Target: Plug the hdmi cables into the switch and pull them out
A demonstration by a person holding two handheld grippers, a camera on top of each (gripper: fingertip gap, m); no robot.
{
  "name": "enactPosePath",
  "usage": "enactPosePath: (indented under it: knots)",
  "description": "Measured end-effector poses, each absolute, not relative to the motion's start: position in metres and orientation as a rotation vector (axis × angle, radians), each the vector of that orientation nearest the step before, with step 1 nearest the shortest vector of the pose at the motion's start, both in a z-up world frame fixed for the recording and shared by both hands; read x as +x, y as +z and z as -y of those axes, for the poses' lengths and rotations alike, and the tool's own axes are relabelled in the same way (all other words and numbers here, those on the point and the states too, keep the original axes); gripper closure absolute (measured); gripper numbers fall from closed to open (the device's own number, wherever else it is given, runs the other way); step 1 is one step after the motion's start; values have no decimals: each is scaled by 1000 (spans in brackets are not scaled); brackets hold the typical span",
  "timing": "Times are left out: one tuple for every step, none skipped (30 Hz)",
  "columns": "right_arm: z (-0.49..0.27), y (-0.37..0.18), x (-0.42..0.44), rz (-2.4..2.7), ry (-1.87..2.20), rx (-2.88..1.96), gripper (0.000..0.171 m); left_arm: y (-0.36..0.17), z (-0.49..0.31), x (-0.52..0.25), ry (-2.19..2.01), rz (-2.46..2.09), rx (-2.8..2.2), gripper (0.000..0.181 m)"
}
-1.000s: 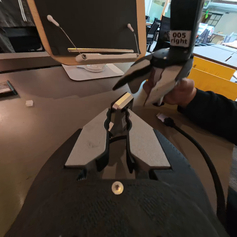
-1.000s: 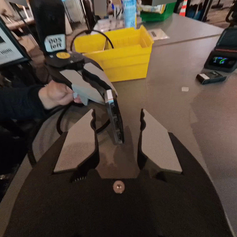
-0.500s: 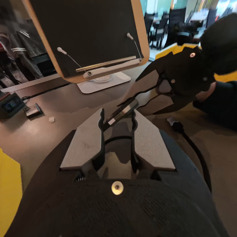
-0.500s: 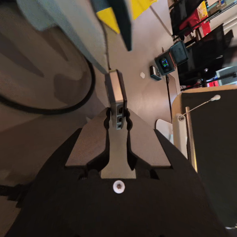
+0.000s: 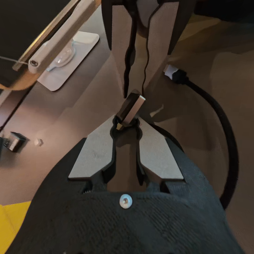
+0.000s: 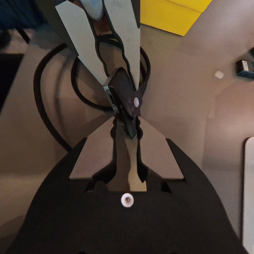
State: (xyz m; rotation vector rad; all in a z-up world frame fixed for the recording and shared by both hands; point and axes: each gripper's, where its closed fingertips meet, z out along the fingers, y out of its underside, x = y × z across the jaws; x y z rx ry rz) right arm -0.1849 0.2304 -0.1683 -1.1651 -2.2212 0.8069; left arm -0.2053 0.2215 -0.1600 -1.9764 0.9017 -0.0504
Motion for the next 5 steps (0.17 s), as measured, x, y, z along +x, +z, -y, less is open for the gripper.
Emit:
enactPosePath:
  knots:
    - [-231, -166, -185, 2211, 850, -1186, 145, -159, -219, -207, -83, -875, -1996, 156]
    - [-230, -163, -185, 2203, 895, -1200, 144, -158, -215, -209, -117, -859, -2010, 155]
    - [-227, -160, -185, 2201, 943, -1203, 144, -158, -211, -209, -139, -863, -2018, 155]
    - [-224, -156, -185, 2198, 990, -1197, 146, -158, -208, -210, -141, -875, -2023, 155]
    - [-220, -152, -184, 2191, 1030, -1186, 147, -158, -206, -211, -128, -887, -2028, 155]
